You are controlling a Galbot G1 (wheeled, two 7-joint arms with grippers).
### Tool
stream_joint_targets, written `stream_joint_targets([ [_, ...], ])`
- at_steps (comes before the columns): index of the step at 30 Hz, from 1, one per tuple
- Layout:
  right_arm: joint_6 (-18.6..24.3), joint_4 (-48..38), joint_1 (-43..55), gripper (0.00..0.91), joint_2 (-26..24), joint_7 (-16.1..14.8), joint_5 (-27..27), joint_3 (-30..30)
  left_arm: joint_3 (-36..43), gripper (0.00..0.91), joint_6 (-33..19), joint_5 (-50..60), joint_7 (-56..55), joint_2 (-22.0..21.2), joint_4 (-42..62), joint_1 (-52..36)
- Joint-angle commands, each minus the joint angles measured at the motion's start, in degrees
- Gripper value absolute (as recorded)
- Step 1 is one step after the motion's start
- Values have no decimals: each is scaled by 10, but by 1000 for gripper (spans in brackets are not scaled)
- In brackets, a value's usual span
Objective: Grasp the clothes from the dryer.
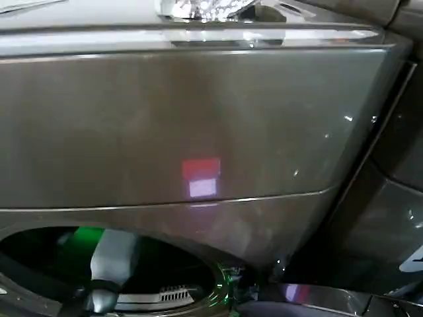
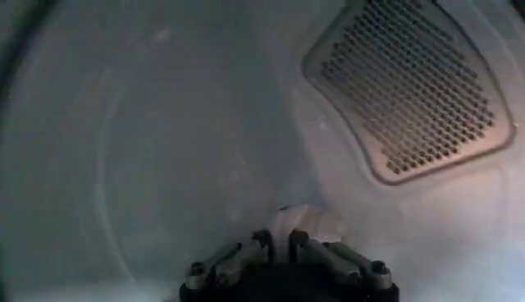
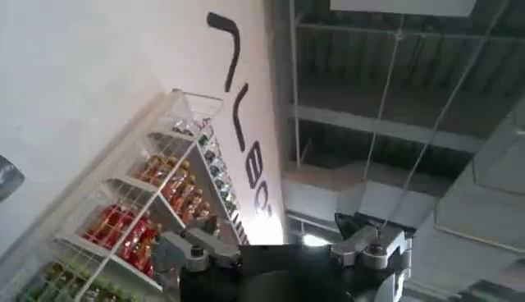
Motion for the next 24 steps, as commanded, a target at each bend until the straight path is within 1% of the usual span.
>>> stream_joint_targets([
  [1, -2, -1, -3, 907, -1, 3, -8, 3, -6, 0, -15, -4, -52, -9, -40, 23],
  [3, -9, -1, -4, 907, -1, 4, -7, 6, -5, 0, -15, -2, -53, -12, -39, 23],
  [6, -1, -4, -6, 907, 0, 9, 1, 6, -3, 0, -15, 3, -51, -15, -36, 20],
  [24, 2, -7, -9, 907, -1, 8, 1, 11, 5, 0, -17, 11, -44, -16, -18, 7],
])
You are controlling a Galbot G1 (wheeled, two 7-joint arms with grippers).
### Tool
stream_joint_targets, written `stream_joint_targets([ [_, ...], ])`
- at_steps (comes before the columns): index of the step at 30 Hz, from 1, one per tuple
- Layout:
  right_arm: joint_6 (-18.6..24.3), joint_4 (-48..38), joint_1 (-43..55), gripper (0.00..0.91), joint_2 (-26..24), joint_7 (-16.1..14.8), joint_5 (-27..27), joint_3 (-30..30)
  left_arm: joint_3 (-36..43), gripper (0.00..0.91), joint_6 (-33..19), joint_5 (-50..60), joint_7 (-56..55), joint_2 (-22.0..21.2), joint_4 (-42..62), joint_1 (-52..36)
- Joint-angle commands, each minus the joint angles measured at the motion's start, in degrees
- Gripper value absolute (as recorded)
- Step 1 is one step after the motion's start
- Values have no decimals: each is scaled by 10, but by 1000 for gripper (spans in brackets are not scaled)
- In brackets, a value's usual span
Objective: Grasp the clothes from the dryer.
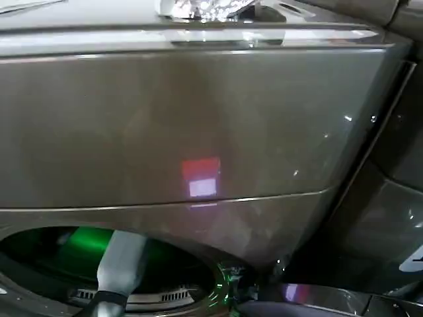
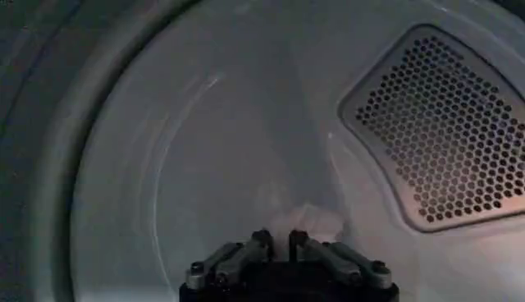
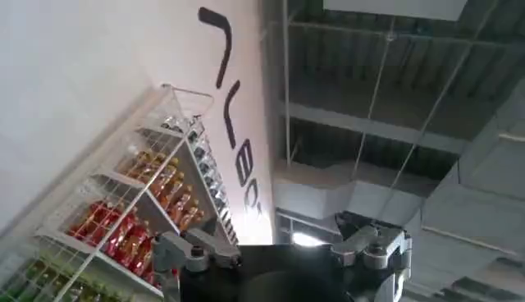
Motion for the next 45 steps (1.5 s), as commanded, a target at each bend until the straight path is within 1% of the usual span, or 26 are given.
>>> stream_joint_targets([
  [1, 1, -1, -2, 907, 1, 1, 1, 3, 3, 0, -1, 1, -3, -3, 0, -3],
  [5, -3, 0, -5, 907, 1, -1, 3, 8, 5, 0, -1, 3, -2, -4, 0, -5],
  [8, 0, 0, -7, 907, 2, 8, 11, 7, 4, 0, -1, 3, -1, -4, 0, -6],
  [11, -1, -1, -8, 907, 3, 8, 10, 10, 5, 0, -2, 3, -1, -4, 0, -5],
  [25, 6, -4, -8, 907, 2, 5, 13, 12, 7, 0, -3, 8, 2, -4, 1, -7],
  [45, -4, 3, -10, 907, 0, -2, 16, 21, 9, 0, 0, 5, 6, 5, -3, -11],
])
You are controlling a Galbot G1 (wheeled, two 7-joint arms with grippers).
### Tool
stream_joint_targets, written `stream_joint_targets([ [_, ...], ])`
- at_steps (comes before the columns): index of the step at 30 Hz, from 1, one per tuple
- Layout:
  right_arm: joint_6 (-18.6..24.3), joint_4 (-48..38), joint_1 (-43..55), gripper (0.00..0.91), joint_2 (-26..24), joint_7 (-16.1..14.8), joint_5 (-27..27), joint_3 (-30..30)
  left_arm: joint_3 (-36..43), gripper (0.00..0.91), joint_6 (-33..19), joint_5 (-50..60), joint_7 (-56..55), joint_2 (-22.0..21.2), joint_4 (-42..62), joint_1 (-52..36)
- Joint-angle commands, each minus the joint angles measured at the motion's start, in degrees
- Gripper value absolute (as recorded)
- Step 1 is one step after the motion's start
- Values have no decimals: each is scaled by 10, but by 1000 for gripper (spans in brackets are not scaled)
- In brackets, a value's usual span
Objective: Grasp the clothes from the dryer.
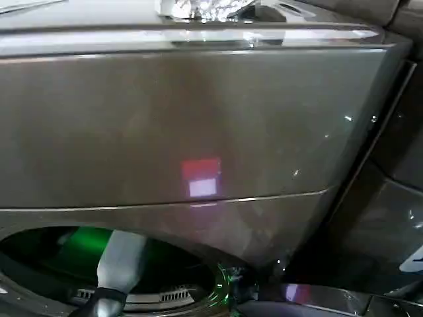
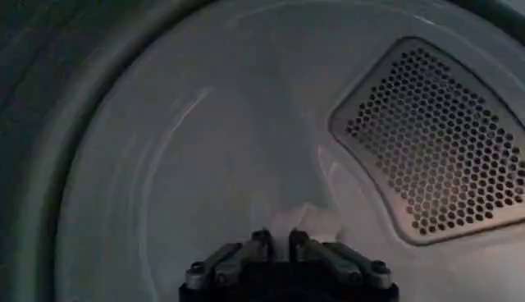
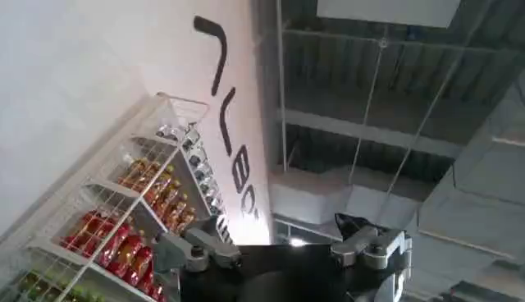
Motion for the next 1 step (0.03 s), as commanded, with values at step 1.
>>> stream_joint_targets([
  [1, -1, 2, -2, 907, 0, -2, 2, 3, 1, 0, 2, -2, 2, 1, -1, -3],
])
